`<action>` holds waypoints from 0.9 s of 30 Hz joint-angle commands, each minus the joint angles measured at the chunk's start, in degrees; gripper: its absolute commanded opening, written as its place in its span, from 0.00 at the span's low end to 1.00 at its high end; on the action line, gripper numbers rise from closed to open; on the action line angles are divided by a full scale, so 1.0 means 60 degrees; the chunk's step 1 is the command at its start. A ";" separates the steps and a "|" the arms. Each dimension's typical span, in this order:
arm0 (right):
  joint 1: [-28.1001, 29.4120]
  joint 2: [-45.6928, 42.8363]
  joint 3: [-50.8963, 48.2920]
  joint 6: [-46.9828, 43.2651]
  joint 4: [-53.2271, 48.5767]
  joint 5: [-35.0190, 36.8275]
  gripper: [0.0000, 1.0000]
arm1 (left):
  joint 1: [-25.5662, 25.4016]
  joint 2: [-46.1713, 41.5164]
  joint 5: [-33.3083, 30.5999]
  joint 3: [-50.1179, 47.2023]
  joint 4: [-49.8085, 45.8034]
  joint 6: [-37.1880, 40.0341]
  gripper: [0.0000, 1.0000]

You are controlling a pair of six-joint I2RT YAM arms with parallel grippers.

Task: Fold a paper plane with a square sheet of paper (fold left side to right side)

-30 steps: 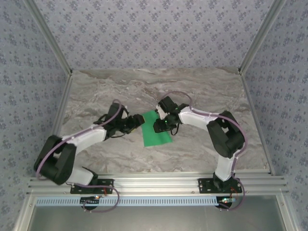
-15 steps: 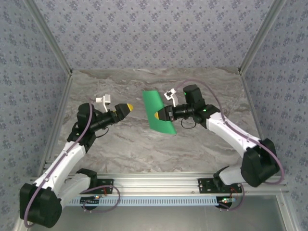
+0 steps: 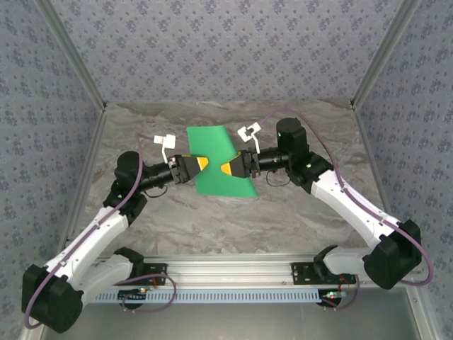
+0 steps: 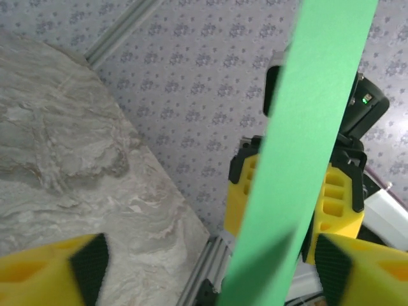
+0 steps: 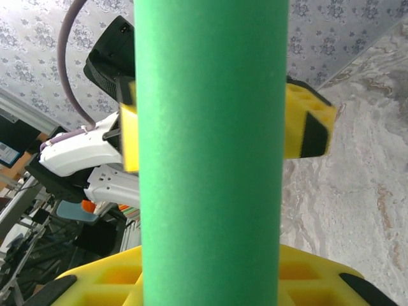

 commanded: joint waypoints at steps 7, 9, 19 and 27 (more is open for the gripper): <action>-0.0815 -0.0077 0.0348 -0.1397 -0.3363 0.2838 0.64 | -0.0084 0.0624 -0.0830 0.0626 -0.1800 0.1125 0.14; -0.1130 -0.0023 0.0243 -0.1606 -0.4040 0.3961 0.72 | -0.0086 0.1184 -0.0975 0.0710 -0.2157 0.1310 0.11; -0.1978 0.0695 -0.1698 -0.1484 -0.3708 0.6804 0.88 | -0.0023 0.5137 -0.2286 0.1423 -0.3873 0.2598 0.09; -0.1424 0.2887 -0.2119 -0.0619 -0.1385 0.5279 0.46 | -0.0004 0.6683 -0.3076 0.1591 -0.4051 0.2717 0.08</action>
